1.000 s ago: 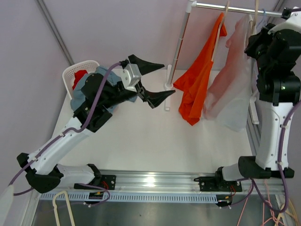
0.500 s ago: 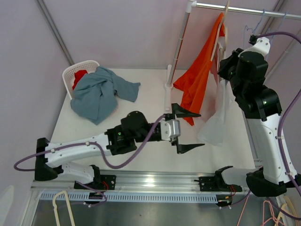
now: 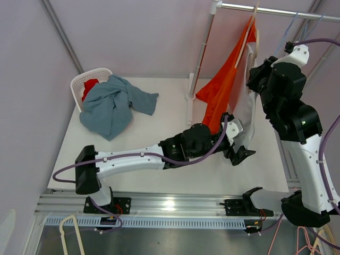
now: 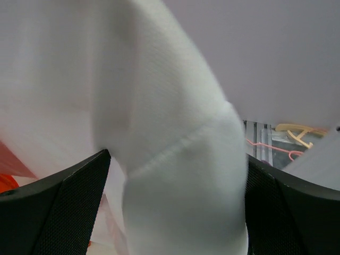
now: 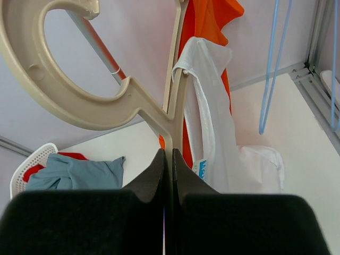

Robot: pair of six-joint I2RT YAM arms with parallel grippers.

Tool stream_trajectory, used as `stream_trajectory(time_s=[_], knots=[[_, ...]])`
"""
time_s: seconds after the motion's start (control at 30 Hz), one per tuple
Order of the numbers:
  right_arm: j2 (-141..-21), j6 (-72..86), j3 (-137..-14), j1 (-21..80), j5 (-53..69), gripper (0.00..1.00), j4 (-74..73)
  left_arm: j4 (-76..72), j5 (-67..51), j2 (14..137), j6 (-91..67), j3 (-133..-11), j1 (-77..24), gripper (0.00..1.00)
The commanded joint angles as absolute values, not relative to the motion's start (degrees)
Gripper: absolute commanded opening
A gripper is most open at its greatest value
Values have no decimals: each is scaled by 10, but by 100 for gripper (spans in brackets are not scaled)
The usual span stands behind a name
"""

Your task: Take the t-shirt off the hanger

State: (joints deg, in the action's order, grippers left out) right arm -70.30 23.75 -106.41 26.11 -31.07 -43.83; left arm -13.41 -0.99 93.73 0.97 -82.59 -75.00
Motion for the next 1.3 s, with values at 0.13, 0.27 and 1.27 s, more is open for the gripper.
stream_trajectory(time_s=[0.13, 0.27, 1.27], knots=[[-682, 221, -1088, 265, -344, 0, -389, -102, 70, 962, -17, -885, -752, 31], [-700, 193, -1078, 265, -385, 0, -378, -103, 69, 907, -22, -854, -770, 1], [-805, 178, -1142, 218, -371, 0, -382, -134, 84, 877, 117, -877, -960, 21]])
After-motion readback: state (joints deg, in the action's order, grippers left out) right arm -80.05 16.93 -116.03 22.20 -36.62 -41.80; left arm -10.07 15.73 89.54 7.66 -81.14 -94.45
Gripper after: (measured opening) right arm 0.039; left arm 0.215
